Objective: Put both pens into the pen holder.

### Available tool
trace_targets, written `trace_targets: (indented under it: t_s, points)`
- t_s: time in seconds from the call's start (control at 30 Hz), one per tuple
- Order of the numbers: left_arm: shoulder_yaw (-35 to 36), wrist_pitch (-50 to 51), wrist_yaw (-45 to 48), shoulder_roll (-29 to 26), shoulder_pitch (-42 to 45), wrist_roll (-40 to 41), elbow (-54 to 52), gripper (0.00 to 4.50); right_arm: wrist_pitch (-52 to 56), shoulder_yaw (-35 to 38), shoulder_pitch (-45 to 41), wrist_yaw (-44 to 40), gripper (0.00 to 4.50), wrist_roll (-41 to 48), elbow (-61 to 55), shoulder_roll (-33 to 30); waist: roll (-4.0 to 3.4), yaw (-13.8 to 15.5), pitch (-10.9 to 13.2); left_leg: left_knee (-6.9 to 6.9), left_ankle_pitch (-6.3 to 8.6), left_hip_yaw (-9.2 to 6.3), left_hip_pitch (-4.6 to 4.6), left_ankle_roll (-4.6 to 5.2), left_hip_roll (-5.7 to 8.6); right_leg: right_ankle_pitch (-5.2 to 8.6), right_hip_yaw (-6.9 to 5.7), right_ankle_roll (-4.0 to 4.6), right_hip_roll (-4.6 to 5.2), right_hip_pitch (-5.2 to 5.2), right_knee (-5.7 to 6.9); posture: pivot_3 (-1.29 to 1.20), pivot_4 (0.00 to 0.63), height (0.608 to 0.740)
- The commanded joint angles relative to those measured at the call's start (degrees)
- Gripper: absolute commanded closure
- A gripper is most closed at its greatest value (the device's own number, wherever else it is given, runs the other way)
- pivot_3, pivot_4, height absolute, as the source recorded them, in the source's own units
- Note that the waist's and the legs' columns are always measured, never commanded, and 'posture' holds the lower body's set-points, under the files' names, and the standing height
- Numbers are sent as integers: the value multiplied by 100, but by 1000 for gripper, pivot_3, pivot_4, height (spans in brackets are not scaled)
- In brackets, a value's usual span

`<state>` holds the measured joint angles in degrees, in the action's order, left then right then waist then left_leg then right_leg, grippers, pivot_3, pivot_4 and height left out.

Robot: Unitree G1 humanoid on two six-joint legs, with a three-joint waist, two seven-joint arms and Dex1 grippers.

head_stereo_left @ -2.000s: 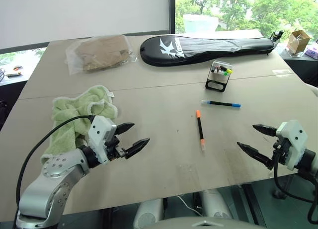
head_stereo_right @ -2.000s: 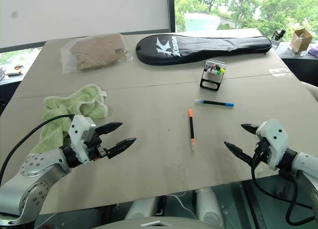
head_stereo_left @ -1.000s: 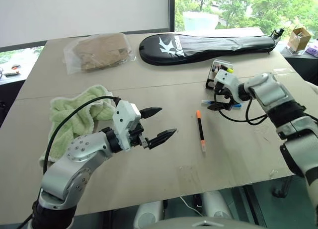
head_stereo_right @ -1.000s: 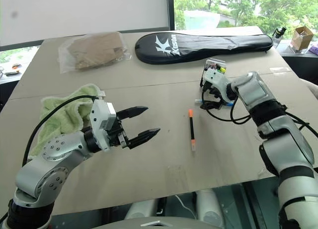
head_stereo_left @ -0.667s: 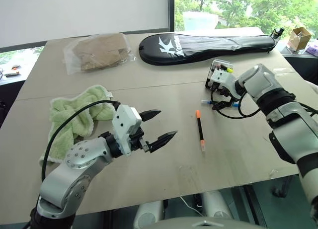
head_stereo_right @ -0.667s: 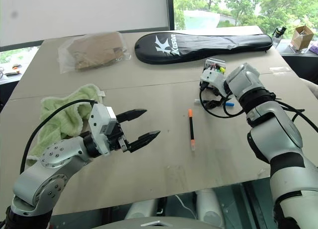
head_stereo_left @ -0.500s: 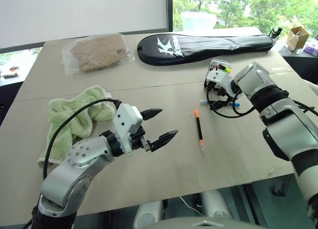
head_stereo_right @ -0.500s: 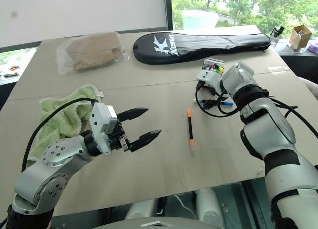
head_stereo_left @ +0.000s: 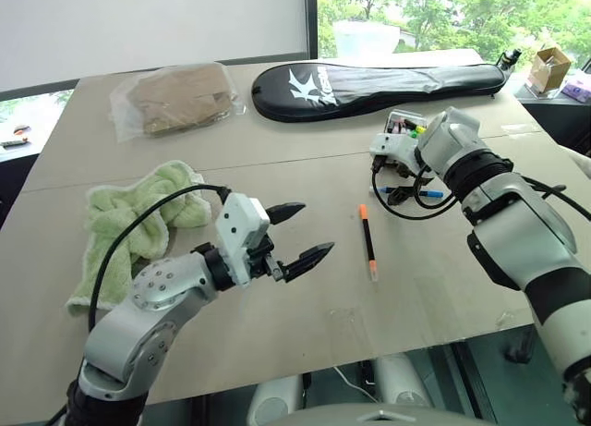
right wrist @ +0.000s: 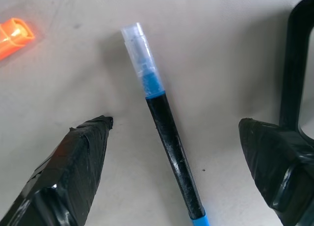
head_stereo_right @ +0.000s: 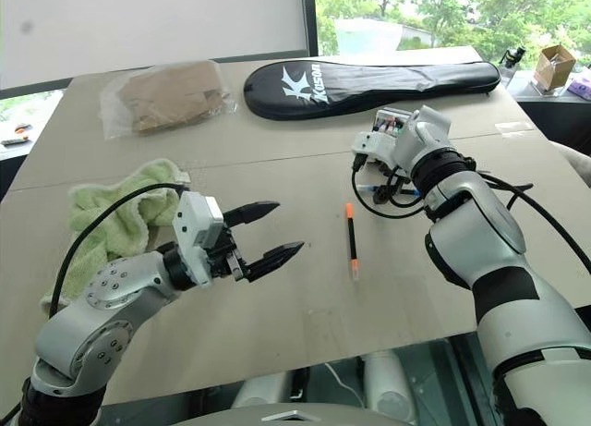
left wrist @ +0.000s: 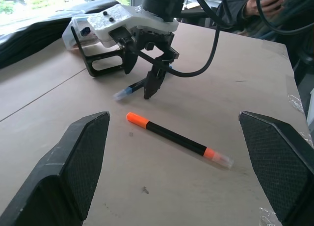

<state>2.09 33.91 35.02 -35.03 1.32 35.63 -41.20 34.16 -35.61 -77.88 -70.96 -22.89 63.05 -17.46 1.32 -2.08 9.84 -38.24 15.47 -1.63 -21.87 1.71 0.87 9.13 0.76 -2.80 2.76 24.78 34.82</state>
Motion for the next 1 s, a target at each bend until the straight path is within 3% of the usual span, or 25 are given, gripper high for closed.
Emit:
trace_targets:
  t_s: [0.03, 0.07, 0.13, 0.27, 0.37, 0.5, 0.67, 0.77, 0.87, 1.0]
  points:
    - [47, -83, -74, 27, -56, 2, -235, 162, -148, -79, -65, -262, 17, -154, 230, 85, 0, -1, 0, 1, -1, -2, 0, -2, 0, 0, -1, 0, 0, 0, 0, 0, 150, 740]
    - [50, -94, -79, 28, -71, -4, -226, 0, -198, -79, -85, -274, 568, -205, 293, 88, 0, -1, 0, 3, -2, -3, 0, -4, 0, 0, -3, 0, 0, 0, 0, 0, 150, 740]
    - [44, -106, -113, 53, -112, -10, -239, 0, -271, -80, -121, -269, 1382, -300, 442, 99, 0, -1, 0, 3, -2, -5, -1, -4, 0, 0, -4, 0, 1, 0, -1, 0, 150, 740]
    - [-25, -152, -161, 106, -200, -71, -277, 0, -457, -50, -195, -64, 3443, -403, 824, 227, 1, -8, -1, -1, 9, -2, 4, 14, 1, 4, 2, 6, 3, -5, -1, 0, 150, 740]
    - [19, -162, -188, 111, -269, -65, -310, 0, -536, 31, -266, -32, 4441, -393, 955, 274, 2, -8, -2, -7, 7, -4, 14, 14, 2, 9, 2, 16, 3, -17, 1, 0, 150, 740]
    - [61, -171, -223, 101, -321, -68, -336, 0, -780, 220, -326, -285, 4441, -258, 855, 159, 0, -10, -1, -9, 4, -10, 17, 11, 4, 13, 0, 23, 1, -20, 6, 0, 150, 740]
    - [95, -166, -354, 174, -317, -47, -301, 0, -524, 1099, -428, -725, 4441, 501, 144, -189, -15, -11, 10, -4, -8, -9, -4, -11, 4, -1, 2, 0, 2, 1, 3, 0, 150, 740]
    - [147, -183, -408, 229, -304, -41, -214, 0, 202, 1905, -209, -713, 4441, 1196, -906, -457, -17, -15, 11, 4, -8, -9, -12, -13, -1, -1, 1, 0, 1, 15, 3, 0, 150, 740]
    - [215, -170, -459, 321, -175, 34, -44, 0, 807, 2839, 661, -279, 4441, 1914, -2729, -668, -13, 27, 7, 14, -6, -14, -34, -9, -3, -1, -4, 1, 3, 38, 2, 0, 150, 740]
    - [285, -128, -398, 406, 105, 187, 129, 0, 1740, 4448, 1791, 529, 4441, 3249, -5086, -245, -14, 128, 8, 2, 4, -26, -62, 8, -4, -2, -22, -1, 9, 49, 0, 0, 150, 740]
